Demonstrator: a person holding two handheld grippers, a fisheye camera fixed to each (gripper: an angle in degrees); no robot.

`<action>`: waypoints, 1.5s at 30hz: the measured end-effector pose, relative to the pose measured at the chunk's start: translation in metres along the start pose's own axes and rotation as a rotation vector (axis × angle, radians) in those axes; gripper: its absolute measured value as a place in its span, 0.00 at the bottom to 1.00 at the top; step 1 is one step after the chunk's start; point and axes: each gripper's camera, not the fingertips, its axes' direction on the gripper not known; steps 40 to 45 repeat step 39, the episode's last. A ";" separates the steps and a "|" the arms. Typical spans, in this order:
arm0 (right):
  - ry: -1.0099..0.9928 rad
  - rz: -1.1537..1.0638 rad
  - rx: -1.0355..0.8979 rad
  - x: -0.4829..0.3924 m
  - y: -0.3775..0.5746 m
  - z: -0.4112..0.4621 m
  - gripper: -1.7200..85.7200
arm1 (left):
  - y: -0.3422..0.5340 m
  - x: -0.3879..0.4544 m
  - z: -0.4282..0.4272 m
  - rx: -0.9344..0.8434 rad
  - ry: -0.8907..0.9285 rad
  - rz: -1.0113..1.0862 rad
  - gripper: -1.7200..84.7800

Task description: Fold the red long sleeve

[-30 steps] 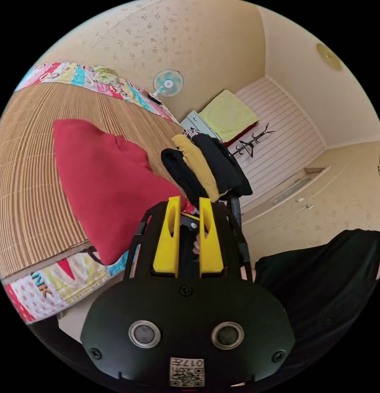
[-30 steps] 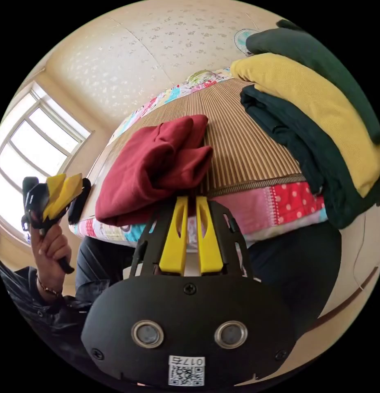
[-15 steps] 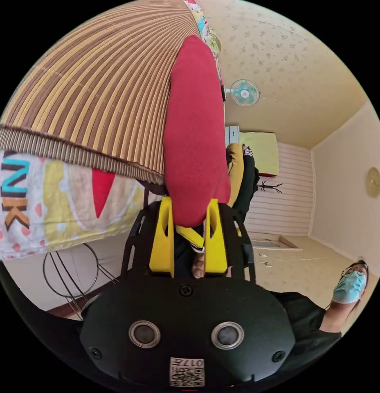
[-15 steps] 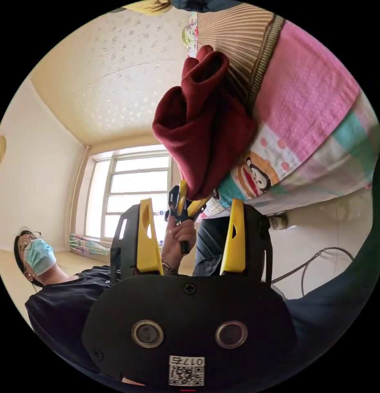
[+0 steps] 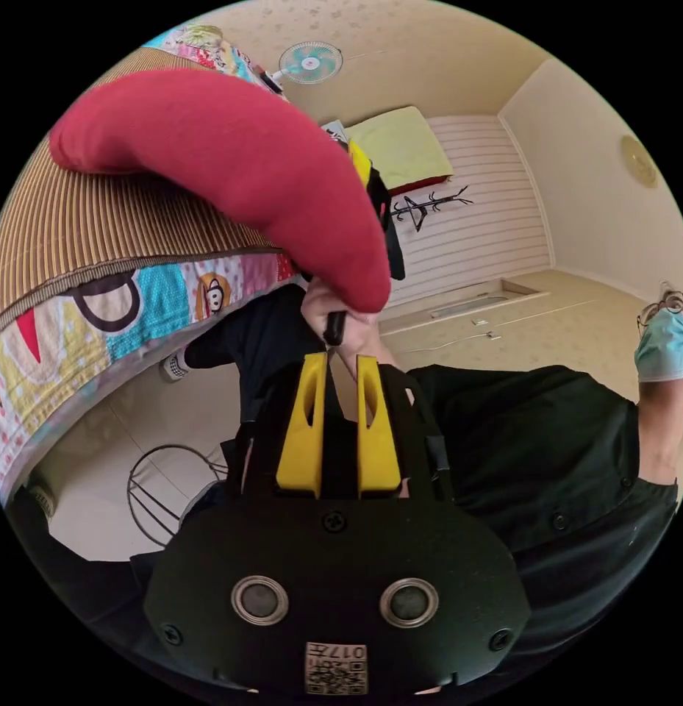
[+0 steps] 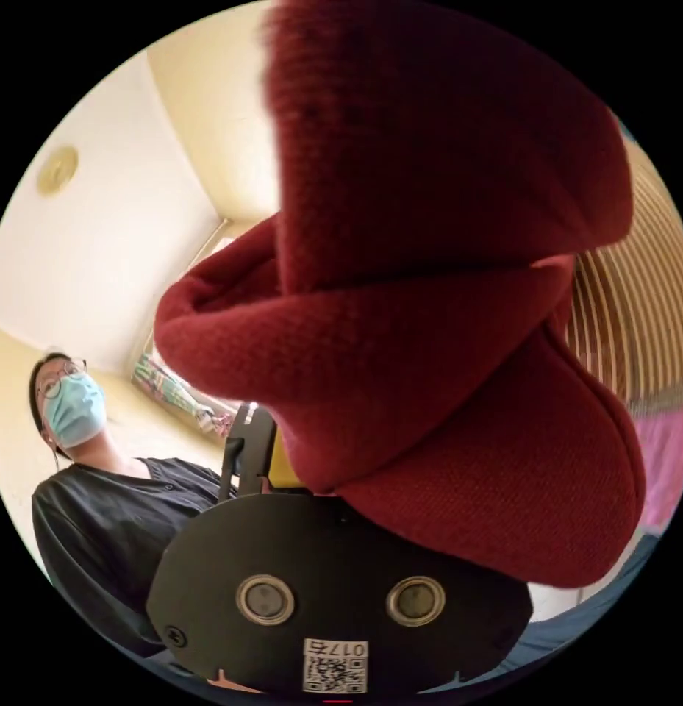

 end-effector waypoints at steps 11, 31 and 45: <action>0.275 -0.633 0.129 -0.228 -0.110 -0.149 0.21 | 0.002 -0.016 -0.055 0.131 -0.017 -0.052 0.14; 0.367 -0.035 0.675 -0.057 0.185 -0.292 0.05 | 0.030 -0.044 -0.122 0.208 -0.070 -0.149 0.11; 0.126 -0.106 0.237 -0.033 0.138 -0.154 0.03 | 0.120 -0.020 -0.343 0.700 -0.644 -0.291 0.08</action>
